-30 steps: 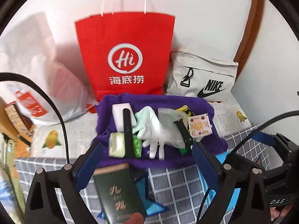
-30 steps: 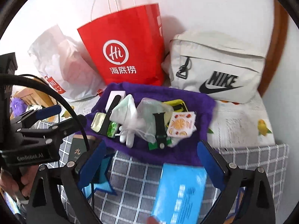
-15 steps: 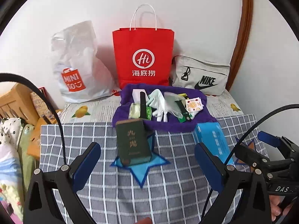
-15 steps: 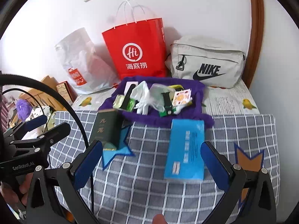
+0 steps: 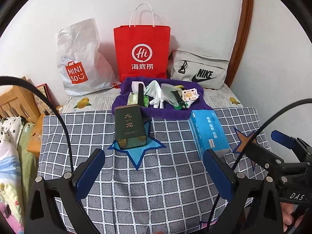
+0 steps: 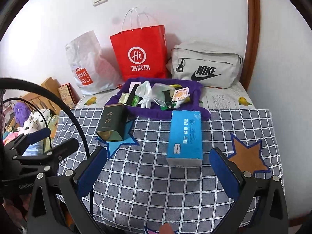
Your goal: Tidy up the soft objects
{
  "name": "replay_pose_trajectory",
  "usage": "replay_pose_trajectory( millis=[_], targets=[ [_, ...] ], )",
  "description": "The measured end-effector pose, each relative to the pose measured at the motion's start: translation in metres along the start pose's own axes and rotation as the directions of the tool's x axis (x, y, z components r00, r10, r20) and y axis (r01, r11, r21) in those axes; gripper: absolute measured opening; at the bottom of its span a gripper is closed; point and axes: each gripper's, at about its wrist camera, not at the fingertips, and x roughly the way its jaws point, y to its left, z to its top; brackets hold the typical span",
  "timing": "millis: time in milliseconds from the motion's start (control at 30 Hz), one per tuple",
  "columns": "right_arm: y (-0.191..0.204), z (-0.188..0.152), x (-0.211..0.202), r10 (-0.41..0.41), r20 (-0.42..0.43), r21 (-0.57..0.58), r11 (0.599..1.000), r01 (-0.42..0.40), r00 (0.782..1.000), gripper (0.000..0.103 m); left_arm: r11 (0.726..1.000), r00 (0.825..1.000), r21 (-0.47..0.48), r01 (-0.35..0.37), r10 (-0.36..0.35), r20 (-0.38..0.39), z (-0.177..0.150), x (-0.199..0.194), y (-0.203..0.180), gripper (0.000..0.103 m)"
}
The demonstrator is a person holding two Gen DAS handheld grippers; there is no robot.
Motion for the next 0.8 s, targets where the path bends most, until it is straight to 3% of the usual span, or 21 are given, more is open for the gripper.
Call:
replay_pose_trajectory(
  millis=[800],
  targets=[
    [0.0036,-0.0033,-0.0016,-0.009,-0.008,-0.010,1.000,0.009,1.000,0.103,0.999,0.999,0.008,-0.045,0.045,0.009,-0.0006,-0.0111,-0.0016,0.101]
  ],
)
